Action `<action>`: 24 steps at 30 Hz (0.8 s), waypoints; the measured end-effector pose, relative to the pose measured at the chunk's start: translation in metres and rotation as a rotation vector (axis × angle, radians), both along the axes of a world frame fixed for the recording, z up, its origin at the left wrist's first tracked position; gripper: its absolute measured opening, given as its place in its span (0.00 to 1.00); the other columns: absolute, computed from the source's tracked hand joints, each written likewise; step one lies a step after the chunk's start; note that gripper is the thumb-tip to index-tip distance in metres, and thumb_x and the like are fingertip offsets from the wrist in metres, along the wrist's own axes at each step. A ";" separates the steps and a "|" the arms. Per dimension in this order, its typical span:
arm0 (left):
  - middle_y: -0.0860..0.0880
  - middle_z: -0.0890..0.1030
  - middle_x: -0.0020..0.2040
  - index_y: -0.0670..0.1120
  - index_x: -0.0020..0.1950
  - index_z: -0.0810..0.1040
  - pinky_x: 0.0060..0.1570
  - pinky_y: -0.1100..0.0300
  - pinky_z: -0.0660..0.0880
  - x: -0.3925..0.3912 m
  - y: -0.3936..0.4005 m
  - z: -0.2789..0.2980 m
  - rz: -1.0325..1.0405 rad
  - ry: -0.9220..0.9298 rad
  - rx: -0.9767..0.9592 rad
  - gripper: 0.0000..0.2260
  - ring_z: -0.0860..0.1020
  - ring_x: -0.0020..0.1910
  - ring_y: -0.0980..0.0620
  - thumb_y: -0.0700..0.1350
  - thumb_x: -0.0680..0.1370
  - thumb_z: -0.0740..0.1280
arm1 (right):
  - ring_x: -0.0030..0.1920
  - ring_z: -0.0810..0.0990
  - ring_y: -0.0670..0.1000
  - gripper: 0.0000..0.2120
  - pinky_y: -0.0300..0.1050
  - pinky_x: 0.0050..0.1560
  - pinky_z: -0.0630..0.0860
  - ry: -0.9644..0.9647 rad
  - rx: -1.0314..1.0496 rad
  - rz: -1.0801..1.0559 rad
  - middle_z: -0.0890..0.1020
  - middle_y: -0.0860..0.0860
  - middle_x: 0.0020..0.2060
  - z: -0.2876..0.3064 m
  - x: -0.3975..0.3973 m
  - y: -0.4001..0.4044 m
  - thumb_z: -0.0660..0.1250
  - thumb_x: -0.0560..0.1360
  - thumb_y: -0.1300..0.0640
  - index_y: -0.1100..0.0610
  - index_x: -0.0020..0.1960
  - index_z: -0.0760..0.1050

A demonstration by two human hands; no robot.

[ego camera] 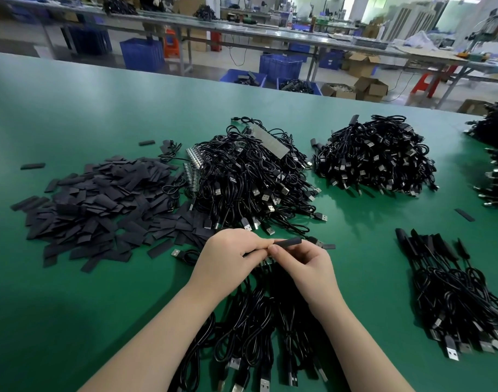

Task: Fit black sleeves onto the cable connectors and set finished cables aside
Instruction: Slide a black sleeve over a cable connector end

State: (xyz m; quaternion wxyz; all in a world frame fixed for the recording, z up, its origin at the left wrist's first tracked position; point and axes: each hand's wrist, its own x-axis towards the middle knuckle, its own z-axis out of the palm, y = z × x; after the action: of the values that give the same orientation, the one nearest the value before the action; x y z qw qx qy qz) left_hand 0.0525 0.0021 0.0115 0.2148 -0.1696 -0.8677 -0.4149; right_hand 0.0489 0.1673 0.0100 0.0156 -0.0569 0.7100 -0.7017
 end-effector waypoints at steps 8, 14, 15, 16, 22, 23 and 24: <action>0.58 0.85 0.46 0.51 0.52 0.86 0.49 0.67 0.76 -0.002 -0.002 0.000 0.080 0.017 -0.056 0.08 0.80 0.48 0.61 0.43 0.74 0.72 | 0.40 0.80 0.44 0.11 0.34 0.45 0.77 0.000 -0.096 -0.064 0.84 0.50 0.38 -0.001 0.000 -0.001 0.75 0.72 0.59 0.47 0.52 0.85; 0.60 0.84 0.46 0.54 0.54 0.85 0.50 0.67 0.76 -0.002 -0.004 -0.002 0.055 -0.070 0.037 0.10 0.80 0.49 0.64 0.47 0.73 0.75 | 0.35 0.77 0.41 0.11 0.32 0.40 0.75 -0.007 -0.117 -0.110 0.81 0.44 0.33 -0.001 -0.001 0.003 0.75 0.72 0.62 0.46 0.47 0.86; 0.61 0.84 0.46 0.54 0.53 0.85 0.50 0.68 0.76 -0.002 -0.003 -0.002 0.049 -0.076 0.040 0.10 0.80 0.48 0.65 0.48 0.73 0.75 | 0.35 0.77 0.41 0.11 0.31 0.40 0.74 -0.008 -0.122 -0.121 0.80 0.44 0.32 0.000 -0.001 0.003 0.75 0.72 0.62 0.46 0.46 0.86; 0.61 0.84 0.46 0.54 0.53 0.85 0.50 0.68 0.76 -0.002 -0.003 -0.002 0.050 -0.072 0.038 0.09 0.80 0.49 0.65 0.48 0.73 0.75 | 0.34 0.77 0.41 0.11 0.31 0.39 0.74 -0.008 -0.123 -0.124 0.80 0.44 0.32 0.000 -0.001 0.003 0.75 0.71 0.62 0.46 0.46 0.86; 0.59 0.85 0.44 0.53 0.50 0.86 0.48 0.66 0.76 -0.001 -0.003 -0.002 0.081 -0.028 0.041 0.06 0.80 0.48 0.63 0.47 0.74 0.74 | 0.35 0.81 0.41 0.11 0.30 0.41 0.75 -0.007 -0.097 -0.088 0.83 0.47 0.33 0.002 0.002 0.002 0.76 0.71 0.61 0.45 0.46 0.86; 0.59 0.85 0.44 0.52 0.50 0.86 0.48 0.66 0.76 -0.001 -0.003 -0.002 0.087 -0.014 0.035 0.06 0.80 0.47 0.63 0.48 0.74 0.74 | 0.35 0.80 0.41 0.11 0.30 0.40 0.74 -0.004 -0.096 -0.101 0.82 0.46 0.32 0.002 0.001 0.002 0.76 0.71 0.61 0.45 0.45 0.86; 0.58 0.85 0.44 0.52 0.50 0.86 0.47 0.67 0.76 -0.001 -0.003 -0.001 0.091 0.006 0.029 0.06 0.80 0.47 0.63 0.47 0.73 0.74 | 0.34 0.80 0.41 0.11 0.30 0.40 0.74 -0.003 -0.103 -0.114 0.82 0.46 0.31 0.002 0.001 0.002 0.76 0.71 0.61 0.45 0.45 0.86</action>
State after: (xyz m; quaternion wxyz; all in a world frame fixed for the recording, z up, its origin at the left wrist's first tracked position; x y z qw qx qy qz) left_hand 0.0517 -0.0006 0.0101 0.2383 -0.1282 -0.8679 -0.4166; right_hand 0.0503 0.1690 0.0121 -0.0264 -0.0161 0.6749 -0.7373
